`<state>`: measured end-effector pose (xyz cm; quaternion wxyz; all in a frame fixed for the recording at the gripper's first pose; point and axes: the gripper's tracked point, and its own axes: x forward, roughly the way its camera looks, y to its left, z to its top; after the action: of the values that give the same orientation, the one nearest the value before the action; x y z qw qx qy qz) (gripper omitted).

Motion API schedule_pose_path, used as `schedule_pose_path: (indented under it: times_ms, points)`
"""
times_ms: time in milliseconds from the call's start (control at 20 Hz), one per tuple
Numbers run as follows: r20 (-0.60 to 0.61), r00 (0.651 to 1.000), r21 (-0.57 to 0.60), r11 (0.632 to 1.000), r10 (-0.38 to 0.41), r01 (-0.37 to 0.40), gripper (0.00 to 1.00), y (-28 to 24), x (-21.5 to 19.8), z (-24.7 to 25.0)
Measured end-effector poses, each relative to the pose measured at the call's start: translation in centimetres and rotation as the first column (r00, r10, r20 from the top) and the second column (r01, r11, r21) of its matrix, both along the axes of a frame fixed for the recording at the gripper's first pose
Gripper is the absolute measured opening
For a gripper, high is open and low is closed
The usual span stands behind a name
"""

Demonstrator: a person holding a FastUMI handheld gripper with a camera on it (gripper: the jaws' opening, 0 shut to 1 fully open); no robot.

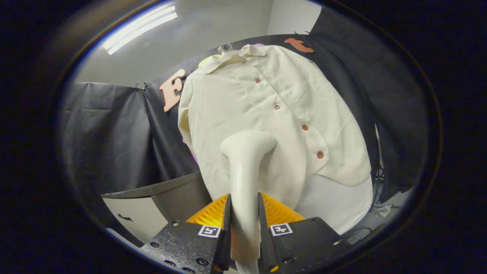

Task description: Iron the clothes twice with a garment steamer, once on the left side and once on the right side.

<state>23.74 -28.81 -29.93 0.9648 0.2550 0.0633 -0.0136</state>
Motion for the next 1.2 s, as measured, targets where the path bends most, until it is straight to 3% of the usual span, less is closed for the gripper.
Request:
schedule_pose_path:
  times_ms: [750,1200]
  points:
    - [-0.106,0.994,0.026,0.999,0.03,-0.027,0.33,0.4,-3.9,-7.8]
    - [-0.074,0.997,0.072,0.997,-0.01,0.015,0.33,-1.8,-6.0,-5.1]
